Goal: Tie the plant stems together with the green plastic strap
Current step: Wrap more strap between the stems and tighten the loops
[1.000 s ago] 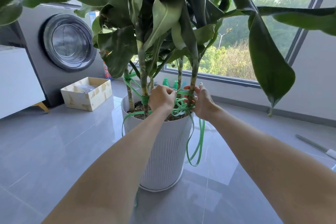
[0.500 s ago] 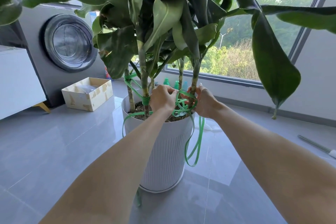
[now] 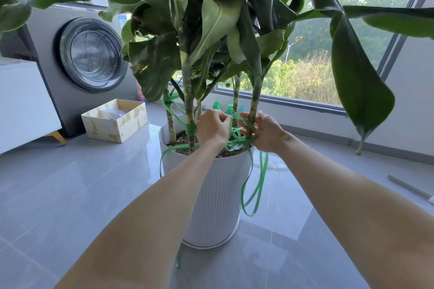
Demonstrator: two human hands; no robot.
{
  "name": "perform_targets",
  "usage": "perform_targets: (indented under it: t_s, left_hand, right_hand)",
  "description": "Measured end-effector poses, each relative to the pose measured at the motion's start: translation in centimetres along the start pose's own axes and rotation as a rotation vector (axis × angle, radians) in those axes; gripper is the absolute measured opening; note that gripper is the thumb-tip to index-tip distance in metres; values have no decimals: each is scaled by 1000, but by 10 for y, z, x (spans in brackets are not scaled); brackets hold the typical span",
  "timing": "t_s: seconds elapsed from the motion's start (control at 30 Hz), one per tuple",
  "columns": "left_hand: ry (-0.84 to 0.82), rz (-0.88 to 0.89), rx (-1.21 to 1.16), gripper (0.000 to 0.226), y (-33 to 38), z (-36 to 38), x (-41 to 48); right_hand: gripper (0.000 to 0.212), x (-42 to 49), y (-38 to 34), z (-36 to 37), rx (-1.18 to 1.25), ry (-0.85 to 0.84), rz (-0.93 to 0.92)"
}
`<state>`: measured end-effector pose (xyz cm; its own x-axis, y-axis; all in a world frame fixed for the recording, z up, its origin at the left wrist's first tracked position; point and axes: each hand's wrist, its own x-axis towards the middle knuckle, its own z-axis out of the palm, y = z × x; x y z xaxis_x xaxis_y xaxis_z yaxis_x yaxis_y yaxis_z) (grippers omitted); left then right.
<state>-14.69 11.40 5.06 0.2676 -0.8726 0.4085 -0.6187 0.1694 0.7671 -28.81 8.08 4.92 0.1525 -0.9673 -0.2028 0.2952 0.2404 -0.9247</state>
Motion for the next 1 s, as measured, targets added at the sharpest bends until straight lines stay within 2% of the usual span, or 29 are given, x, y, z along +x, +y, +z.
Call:
perform_targets:
  t_s: [0.17, 0.33, 0.43, 0.6, 0.7, 0.77, 0.83, 0.93, 1.0]
  left_hand:
    - [-40, 26, 28, 17, 0, -1, -1]
    - [-68, 48, 45, 16, -1, -1, -3]
    - [-71, 48, 57, 15, -3, -1, -3]
    - [-68, 51, 66, 16, -2, -2, -3]
    - [-74, 46, 85, 16, -1, -2, -3]
    - [-89, 49, 106, 16, -2, -2, -3]
    - [-101, 47, 120, 17, -3, -2, -4]
    - [-111, 52, 133, 18, -3, -3, -4]
    - [-109, 57, 129, 19, -2, -5, -5]
  right_hand:
    - [23, -13, -3, 3, 37, -30, 21]
    - [25, -28, -8, 2, 58, -95, 76]
    - [17, -35, -12, 3, 107, -116, 109]
    - [11, -26, -10, 3, 249, 31, 165]
    - [17, -22, -12, 4, 276, 130, 156]
    - [17, -18, -9, 7, 243, 171, 135]
    - [3, -13, -3, 10, 118, 273, 68]
    - [39, -10, 1, 12, 8, 423, -63]
    - [45, -7, 2, 9, -119, 518, -135]
